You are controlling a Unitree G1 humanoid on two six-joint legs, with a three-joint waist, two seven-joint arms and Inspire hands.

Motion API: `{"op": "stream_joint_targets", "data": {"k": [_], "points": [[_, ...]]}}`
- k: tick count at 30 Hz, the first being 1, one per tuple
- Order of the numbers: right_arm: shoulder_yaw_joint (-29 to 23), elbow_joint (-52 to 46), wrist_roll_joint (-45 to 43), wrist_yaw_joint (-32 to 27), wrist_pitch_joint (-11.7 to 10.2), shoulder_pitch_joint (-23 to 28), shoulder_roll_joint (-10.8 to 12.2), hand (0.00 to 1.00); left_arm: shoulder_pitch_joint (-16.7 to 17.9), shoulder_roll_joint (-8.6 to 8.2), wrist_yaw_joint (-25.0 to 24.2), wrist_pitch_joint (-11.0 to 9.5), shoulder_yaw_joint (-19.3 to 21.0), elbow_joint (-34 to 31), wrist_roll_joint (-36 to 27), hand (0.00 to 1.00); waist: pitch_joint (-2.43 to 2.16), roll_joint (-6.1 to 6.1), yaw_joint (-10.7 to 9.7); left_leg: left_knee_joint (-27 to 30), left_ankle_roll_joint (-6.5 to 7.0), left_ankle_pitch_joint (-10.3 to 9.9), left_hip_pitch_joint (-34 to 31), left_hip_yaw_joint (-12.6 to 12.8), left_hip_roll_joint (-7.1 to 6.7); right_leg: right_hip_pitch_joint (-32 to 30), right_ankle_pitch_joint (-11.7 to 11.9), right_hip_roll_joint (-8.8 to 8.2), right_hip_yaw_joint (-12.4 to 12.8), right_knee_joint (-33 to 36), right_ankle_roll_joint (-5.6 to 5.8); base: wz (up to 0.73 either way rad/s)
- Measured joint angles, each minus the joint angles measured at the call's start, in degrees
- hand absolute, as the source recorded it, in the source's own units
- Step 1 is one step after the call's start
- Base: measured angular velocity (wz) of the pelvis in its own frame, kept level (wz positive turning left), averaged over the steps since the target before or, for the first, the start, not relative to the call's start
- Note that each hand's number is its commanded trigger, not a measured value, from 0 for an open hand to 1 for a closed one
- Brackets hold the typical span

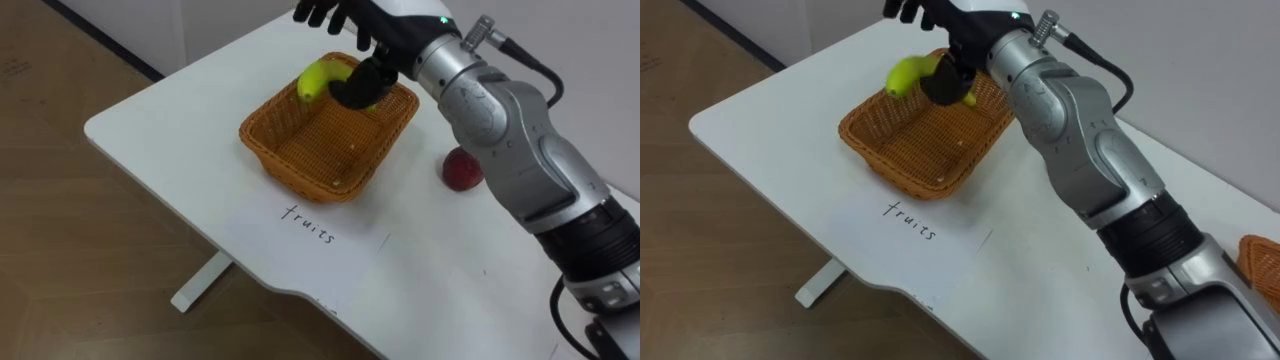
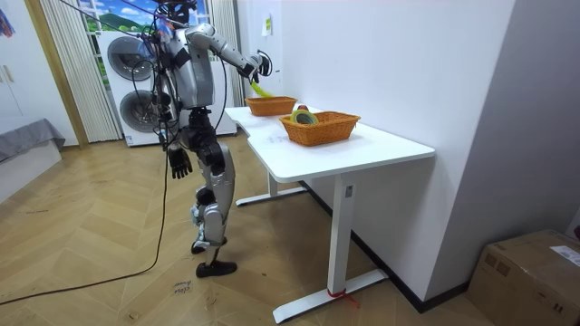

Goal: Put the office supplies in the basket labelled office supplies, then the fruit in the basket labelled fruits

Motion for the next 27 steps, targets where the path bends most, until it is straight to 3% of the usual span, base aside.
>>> {"op": "stream_joint_targets", "data": {"k": [27], "points": [[0.0, 0.0, 0.0, 0.0, 0.0, 0.0, 0.0, 0.00, -0.2, 0.00, -0.5, 0.0, 0.0, 0.0, 3.3, 0.00, -0.01, 0.02, -0.5, 0.0, 0.00, 0.0, 0.6, 0.4, 0.04, 0.6, 0.0, 0.03, 0.2, -0.1, 0.00, 0.00]]}}
